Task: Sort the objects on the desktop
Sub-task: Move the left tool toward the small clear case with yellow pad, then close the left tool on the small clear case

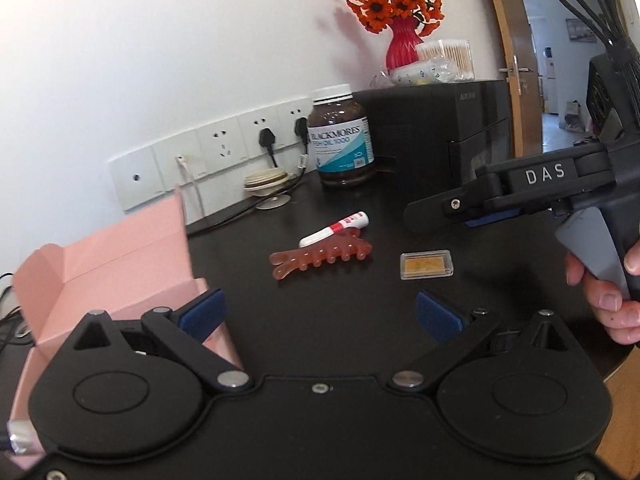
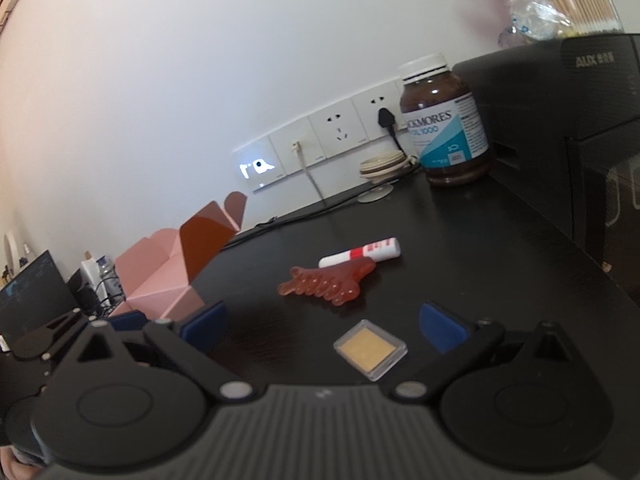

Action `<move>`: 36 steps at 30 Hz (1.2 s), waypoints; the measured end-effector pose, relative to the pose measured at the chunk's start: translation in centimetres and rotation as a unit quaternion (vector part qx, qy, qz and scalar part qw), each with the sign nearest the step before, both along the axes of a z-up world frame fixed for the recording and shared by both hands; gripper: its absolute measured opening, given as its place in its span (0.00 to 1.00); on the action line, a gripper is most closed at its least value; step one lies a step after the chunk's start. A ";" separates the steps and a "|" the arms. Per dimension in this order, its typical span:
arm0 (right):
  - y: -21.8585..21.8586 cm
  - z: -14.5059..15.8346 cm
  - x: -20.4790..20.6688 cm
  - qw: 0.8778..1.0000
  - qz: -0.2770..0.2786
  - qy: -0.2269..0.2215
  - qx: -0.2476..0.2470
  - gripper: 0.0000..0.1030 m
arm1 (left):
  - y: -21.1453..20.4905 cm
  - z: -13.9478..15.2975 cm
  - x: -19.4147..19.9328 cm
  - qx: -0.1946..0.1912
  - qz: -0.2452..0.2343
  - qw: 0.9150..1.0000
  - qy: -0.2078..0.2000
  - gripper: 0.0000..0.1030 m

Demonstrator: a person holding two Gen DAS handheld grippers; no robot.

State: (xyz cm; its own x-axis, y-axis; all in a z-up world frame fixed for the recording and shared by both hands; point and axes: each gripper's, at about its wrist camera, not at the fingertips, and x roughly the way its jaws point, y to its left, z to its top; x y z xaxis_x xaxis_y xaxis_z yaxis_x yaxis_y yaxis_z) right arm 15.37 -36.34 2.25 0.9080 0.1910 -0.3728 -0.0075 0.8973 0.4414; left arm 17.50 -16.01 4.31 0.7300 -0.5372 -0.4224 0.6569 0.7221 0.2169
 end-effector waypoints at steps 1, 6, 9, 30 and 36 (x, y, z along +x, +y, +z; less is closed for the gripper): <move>-0.1 -0.1 0.0 1.000 -0.007 0.003 0.003 0.99 | -0.3 0.0 0.3 0.002 -0.004 1.000 0.002 1.00; -1.2 -0.5 0.4 0.998 -0.042 0.026 0.027 0.99 | -1.8 0.1 1.2 0.011 -0.036 0.999 -0.014 1.00; -1.8 -0.9 0.8 0.996 -0.062 0.043 0.040 0.99 | -2.8 0.1 2.0 0.002 -0.062 0.998 0.004 1.00; -3.8 -1.6 0.5 0.990 -0.091 0.039 0.099 0.99 | -9.8 -2.5 5.7 0.046 -0.134 0.983 0.119 0.98; -3.8 -1.7 0.6 0.990 -0.084 0.037 0.106 0.99 | -10.0 -2.5 6.4 0.037 -0.125 0.982 0.135 0.95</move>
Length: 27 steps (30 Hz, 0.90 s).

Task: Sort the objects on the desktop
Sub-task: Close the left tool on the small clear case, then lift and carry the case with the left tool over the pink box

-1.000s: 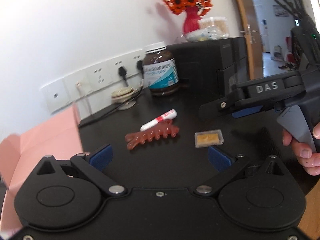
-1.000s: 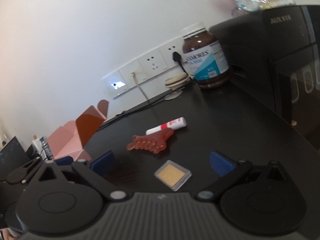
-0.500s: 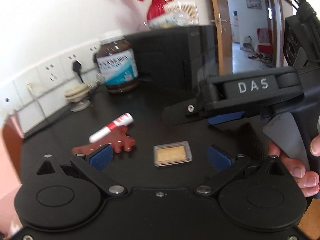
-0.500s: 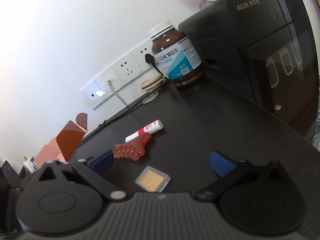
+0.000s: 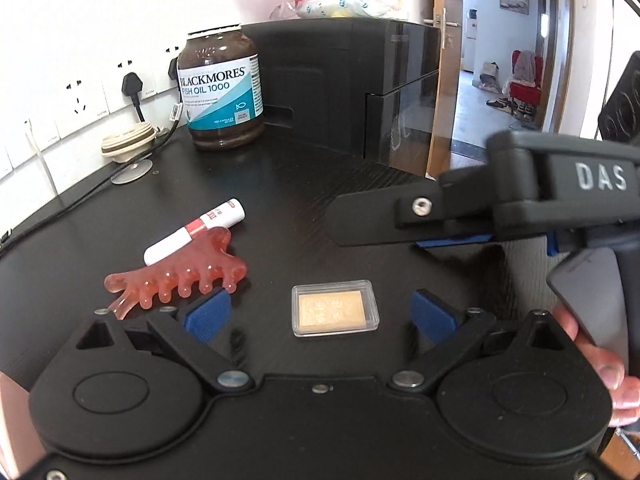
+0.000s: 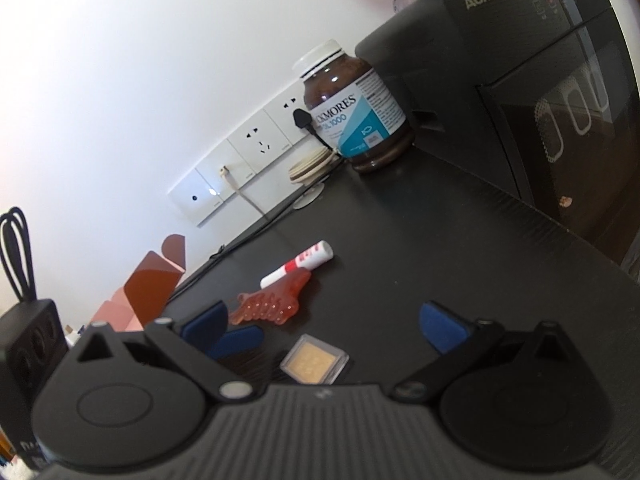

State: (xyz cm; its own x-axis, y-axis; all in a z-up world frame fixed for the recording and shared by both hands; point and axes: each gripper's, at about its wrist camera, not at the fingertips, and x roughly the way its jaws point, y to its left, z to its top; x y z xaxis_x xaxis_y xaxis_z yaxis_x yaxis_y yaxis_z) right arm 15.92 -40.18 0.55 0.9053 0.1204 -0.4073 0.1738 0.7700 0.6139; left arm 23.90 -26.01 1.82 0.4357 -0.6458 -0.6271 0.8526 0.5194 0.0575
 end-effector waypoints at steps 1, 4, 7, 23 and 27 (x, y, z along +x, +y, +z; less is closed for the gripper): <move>0.0 0.0 0.0 1.000 -0.001 -0.001 0.002 0.99 | -0.2 -0.1 0.0 0.004 -0.001 1.000 0.001 0.93; -0.2 -0.1 -0.1 1.000 -0.002 -0.003 0.008 0.99 | -0.6 -0.1 0.0 0.010 -0.010 1.000 0.002 0.91; -0.2 -0.1 -0.1 1.000 -0.002 -0.004 0.009 0.99 | -0.7 -0.1 -0.1 0.008 -0.016 1.000 0.011 0.87; -0.1 -0.1 -0.1 1.000 0.003 -0.005 0.009 0.99 | 0.2 -0.1 -1.2 -0.010 -0.002 1.000 -0.013 0.46; -0.1 -0.1 -0.1 1.000 0.004 -0.004 0.008 0.99 | 0.9 0.0 -1.7 -0.005 0.004 1.000 -0.023 0.46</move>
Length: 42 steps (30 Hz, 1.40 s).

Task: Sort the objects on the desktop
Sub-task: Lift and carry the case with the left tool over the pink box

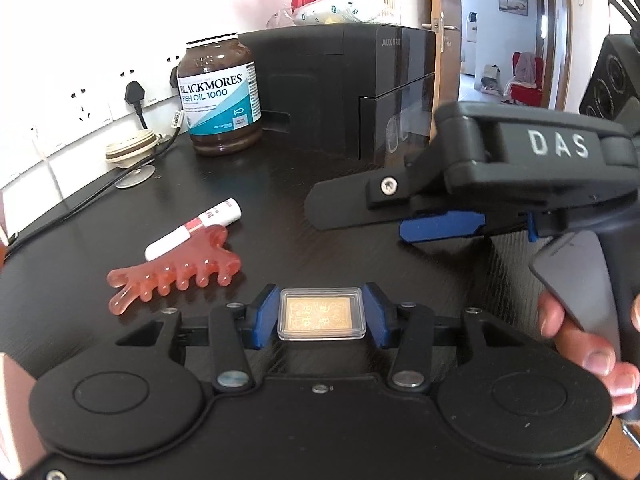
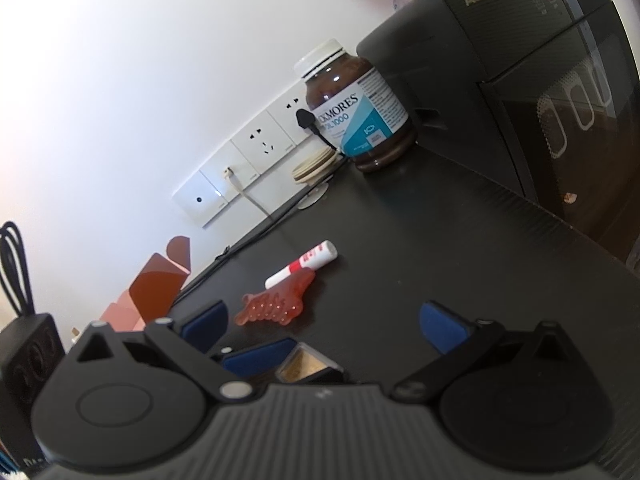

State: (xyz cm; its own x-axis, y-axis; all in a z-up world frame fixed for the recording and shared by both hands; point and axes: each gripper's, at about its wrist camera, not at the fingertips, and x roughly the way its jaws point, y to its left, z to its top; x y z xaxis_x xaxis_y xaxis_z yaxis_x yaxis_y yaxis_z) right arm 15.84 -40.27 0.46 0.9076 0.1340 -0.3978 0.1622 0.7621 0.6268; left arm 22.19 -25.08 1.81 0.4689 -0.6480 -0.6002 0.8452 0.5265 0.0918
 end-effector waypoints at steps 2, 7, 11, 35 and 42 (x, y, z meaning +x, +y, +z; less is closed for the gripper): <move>0.0 0.0 0.0 1.000 0.000 0.000 -0.001 0.99 | 0.5 0.0 -0.2 0.001 0.004 1.000 -0.003 0.46; 0.3 0.1 0.1 1.000 0.001 0.005 -0.013 0.99 | 2.4 0.1 -0.7 0.003 0.016 1.000 -0.009 0.45; 0.6 0.2 0.3 1.000 0.002 0.008 -0.021 0.99 | 4.5 0.2 -1.1 -0.002 0.029 0.999 -0.015 0.45; 0.7 0.3 0.5 0.999 0.009 0.011 -0.029 0.99 | 17.8 9.7 -0.6 -0.115 0.151 0.978 -0.084 0.46; 0.9 0.3 0.6 0.999 0.015 0.011 -0.030 0.99 | 22.4 9.8 2.8 -0.112 0.221 0.967 -0.061 0.45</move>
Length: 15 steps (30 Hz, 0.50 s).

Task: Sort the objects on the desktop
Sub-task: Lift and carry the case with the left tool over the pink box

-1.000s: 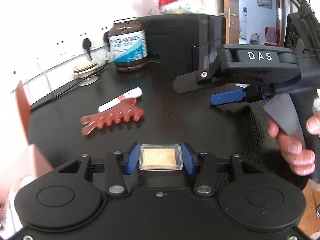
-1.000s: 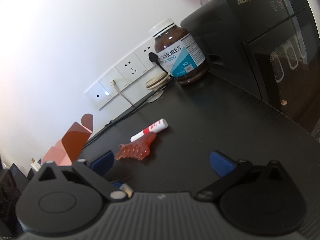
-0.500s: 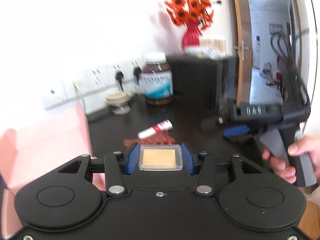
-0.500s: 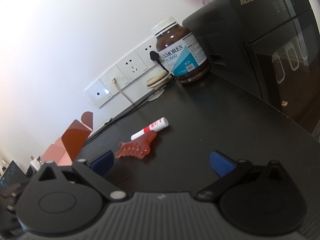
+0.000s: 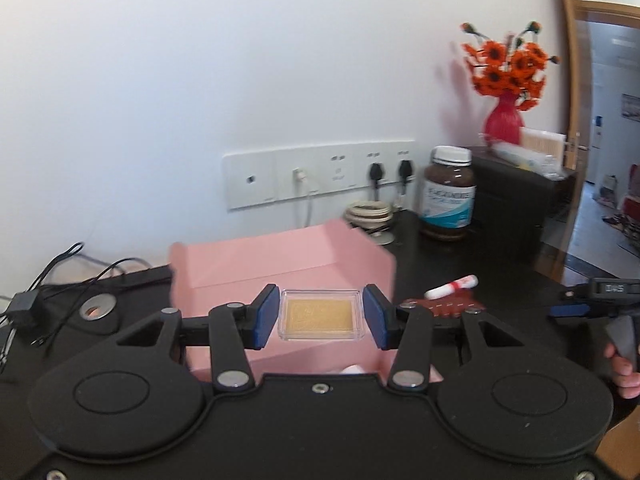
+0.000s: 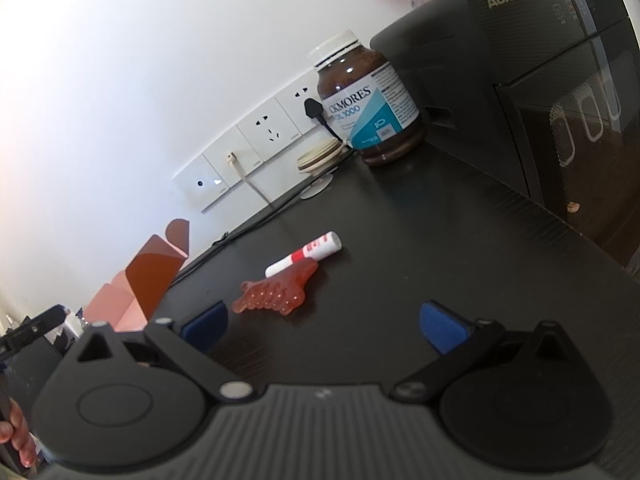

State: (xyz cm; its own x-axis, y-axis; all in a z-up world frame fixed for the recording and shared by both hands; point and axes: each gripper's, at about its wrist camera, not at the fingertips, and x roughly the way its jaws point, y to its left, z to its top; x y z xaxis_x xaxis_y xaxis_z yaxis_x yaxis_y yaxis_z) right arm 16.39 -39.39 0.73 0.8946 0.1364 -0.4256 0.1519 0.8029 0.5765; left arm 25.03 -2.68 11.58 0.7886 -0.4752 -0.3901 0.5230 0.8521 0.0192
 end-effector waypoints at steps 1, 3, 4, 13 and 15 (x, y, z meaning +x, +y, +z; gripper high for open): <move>0.0 0.0 0.0 1.000 0.001 0.000 0.000 0.99 | 0.5 -0.1 0.5 0.000 0.008 1.000 0.002 0.46; 0.1 0.0 0.0 1.000 0.001 0.000 -0.001 0.99 | 1.2 -0.2 1.2 -0.004 0.016 1.000 0.012 0.46; 0.1 0.0 0.0 1.000 0.001 0.000 -0.001 0.99 | 1.4 -0.4 1.5 -0.005 0.018 1.000 0.016 0.46; -0.1 -0.1 0.0 1.000 0.003 -0.002 0.006 0.99 | -0.8 -3.8 1.0 0.043 -0.003 0.997 0.060 0.46; -0.1 -0.1 0.0 1.000 0.004 -0.003 0.008 0.99 | -1.0 -4.7 1.0 0.058 -0.001 0.996 0.071 0.46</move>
State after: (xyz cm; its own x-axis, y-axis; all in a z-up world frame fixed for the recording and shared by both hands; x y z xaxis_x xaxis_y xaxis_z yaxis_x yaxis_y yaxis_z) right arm 16.37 -39.50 0.66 0.8961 0.1496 -0.4178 0.1424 0.7948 0.5899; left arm 25.99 -3.66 6.90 0.7201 -0.4224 -0.5505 0.5295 0.8472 0.0426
